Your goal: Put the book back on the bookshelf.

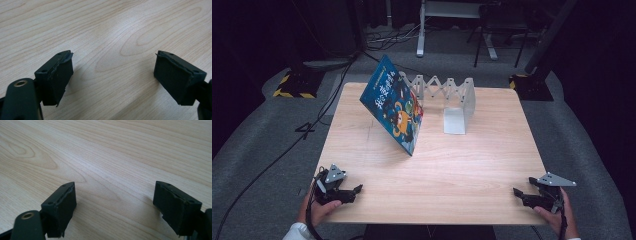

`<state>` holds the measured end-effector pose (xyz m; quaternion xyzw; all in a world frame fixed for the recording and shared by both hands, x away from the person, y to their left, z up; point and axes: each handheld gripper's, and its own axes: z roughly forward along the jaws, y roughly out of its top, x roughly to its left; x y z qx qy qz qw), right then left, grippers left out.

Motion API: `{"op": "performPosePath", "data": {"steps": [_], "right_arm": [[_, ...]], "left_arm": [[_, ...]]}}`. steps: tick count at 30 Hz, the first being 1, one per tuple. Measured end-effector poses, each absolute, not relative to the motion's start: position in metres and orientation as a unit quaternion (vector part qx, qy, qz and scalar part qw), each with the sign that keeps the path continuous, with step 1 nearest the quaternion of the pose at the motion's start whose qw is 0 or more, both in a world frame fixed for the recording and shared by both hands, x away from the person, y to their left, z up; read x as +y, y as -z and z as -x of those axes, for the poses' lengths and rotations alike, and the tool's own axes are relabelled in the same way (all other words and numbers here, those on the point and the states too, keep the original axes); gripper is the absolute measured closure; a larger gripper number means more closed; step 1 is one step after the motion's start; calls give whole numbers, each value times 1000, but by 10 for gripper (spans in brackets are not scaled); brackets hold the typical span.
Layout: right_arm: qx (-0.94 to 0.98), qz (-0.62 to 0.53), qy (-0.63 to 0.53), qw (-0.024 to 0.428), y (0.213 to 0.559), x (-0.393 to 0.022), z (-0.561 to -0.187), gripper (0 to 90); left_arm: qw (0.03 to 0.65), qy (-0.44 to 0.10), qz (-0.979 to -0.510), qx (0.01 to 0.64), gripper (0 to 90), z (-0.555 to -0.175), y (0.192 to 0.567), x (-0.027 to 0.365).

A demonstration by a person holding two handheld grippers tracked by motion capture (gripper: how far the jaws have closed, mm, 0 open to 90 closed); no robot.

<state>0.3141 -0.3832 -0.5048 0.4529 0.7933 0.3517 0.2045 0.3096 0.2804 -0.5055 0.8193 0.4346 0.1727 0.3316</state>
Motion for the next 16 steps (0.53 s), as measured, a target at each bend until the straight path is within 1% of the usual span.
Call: {"op": "performPosePath", "data": {"steps": [16], "right_arm": [[793, -455, -351, 204, 505, -383, -315, 183]], "left_arm": [[333, -170, -817, 438, 162, -310, 506, 280]]}}
